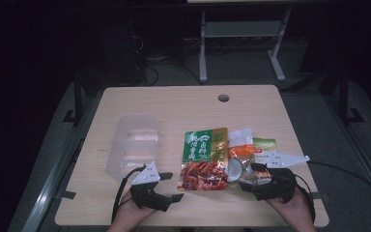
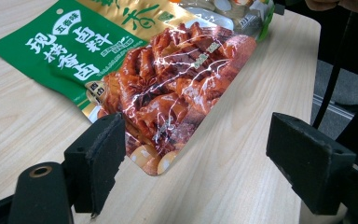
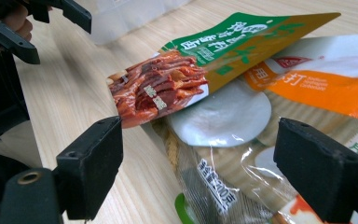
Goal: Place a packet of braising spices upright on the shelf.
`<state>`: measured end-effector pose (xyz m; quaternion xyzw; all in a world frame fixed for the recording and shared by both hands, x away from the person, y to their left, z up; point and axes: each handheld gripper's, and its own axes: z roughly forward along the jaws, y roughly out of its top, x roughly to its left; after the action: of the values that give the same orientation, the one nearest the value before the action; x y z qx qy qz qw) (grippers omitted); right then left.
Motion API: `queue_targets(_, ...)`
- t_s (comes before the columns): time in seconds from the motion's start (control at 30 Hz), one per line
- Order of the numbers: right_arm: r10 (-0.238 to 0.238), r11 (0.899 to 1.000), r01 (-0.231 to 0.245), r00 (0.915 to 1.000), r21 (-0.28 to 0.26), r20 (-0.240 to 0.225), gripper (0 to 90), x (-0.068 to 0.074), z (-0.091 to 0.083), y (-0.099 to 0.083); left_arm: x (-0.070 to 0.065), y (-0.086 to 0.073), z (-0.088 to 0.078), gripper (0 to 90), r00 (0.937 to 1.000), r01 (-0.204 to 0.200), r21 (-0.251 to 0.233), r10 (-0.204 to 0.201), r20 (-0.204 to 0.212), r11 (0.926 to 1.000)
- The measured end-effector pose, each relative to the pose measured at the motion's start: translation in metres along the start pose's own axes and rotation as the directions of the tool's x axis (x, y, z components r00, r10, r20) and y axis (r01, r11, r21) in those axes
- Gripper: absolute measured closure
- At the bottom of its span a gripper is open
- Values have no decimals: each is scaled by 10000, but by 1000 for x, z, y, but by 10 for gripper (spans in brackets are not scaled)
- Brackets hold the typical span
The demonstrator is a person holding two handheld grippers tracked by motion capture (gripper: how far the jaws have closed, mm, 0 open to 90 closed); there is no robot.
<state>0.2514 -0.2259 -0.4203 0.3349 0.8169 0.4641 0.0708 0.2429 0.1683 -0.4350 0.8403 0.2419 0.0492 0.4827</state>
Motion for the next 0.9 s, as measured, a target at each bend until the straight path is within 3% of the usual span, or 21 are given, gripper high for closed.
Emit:
queue_targets(0.43,-112,9997,117,9997,210,-221,149,1,16,34,2,6,7,202,10000,-75,-294,77,37,9995)
queue_targets(0.7,198,9980,-180,9994,603,-298,141,-14,32,62,5,8,12,209,10000,10,-318,-9,30,9995)
queue_targets(0.9,76,9964,-73,10000,845,-26,148,-21,47,81,6,8,9,211,10000,-42,-371,40,-55,9993)
